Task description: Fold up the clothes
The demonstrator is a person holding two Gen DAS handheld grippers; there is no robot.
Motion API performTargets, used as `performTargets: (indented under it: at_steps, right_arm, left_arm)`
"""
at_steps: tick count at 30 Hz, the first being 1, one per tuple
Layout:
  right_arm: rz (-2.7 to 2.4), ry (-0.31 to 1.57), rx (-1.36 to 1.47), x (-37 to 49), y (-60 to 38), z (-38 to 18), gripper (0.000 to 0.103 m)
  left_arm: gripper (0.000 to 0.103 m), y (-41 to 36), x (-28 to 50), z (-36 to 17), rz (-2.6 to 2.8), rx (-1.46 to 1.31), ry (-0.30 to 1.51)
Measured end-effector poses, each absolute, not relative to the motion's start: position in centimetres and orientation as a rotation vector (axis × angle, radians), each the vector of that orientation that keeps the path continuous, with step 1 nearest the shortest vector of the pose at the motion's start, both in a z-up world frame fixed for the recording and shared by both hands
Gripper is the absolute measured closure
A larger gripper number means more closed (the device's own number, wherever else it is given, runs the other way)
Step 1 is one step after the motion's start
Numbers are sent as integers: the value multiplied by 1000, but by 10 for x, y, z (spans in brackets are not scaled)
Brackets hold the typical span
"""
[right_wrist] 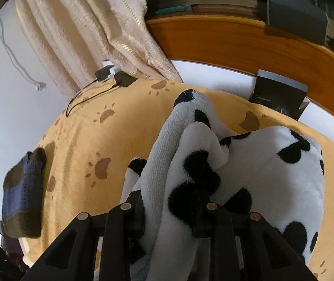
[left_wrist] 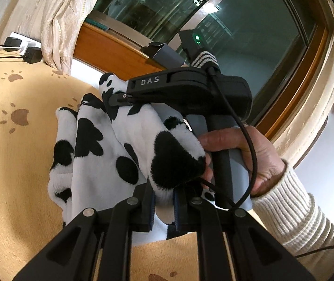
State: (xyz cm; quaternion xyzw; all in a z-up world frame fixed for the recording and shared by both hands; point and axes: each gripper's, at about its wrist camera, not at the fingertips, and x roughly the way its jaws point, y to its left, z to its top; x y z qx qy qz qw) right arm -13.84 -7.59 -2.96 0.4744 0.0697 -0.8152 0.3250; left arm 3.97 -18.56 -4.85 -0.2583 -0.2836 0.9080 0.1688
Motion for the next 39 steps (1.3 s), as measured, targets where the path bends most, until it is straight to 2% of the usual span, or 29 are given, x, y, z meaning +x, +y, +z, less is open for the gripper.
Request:
performTargets:
  at_steps: [7,8,9,11,12,16,21,25,27,31,34,36,37,38,39]
  right_arm:
    - [-2121,213,1253,-137,-81,-30,74]
    - [-2113,211,1255,-137,-82,-30,69]
    - [-2101,196,1251,-137,-82,-30,58]
    - [-2060,159,1234,-135,-84,-28,45]
    - [-2044,162,1226,-133,-87,-26,42]
    - [-2001,196,1212,-128,-95,-25,39]
    - [-1881,-1,1229,-138,-83,-27,33]
    - [-1811,-58,1221,-138,-80,-28,32]
    - [-1768,-66,1218,-136,-82,-29,26]
    - [-1784,33,1185,-124,-89,-34,24]
    - [-1832,134,1144,-113,-96,-37,22]
    - [-1855,174,1121,-109,-99,-38,19]
    - [-1863,191,1110,-107,-100,-39,19]
    - [-1868,203,1102,-106,-101,-40,17]
    - [-1872,214,1094,-105,-102,-41,14]
  left_arm:
    - [90,-187,41,-51,2585,-741,-826]
    - [90,-188,41,-52,2587,-745,-831]
    - [90,-189,41,-52,2589,-749,-835]
    - [90,-191,41,-54,2591,-756,-846]
    - [90,-192,41,-55,2591,-760,-853]
    - [89,-196,42,-59,2589,-775,-880]
    - [89,-197,45,-60,2588,-773,-900]
    - [89,-195,50,-59,2599,-762,-893]
    - [89,-192,51,-59,2608,-761,-874]
    - [89,-190,47,-65,2617,-815,-865]
    - [81,-191,43,-71,2657,-874,-862]
    - [69,-192,40,-73,2696,-914,-853]
    - [54,-193,40,-73,2719,-926,-849]
    - [47,-194,40,-73,2743,-937,-844]
    - [47,-194,39,-73,2749,-939,-840]
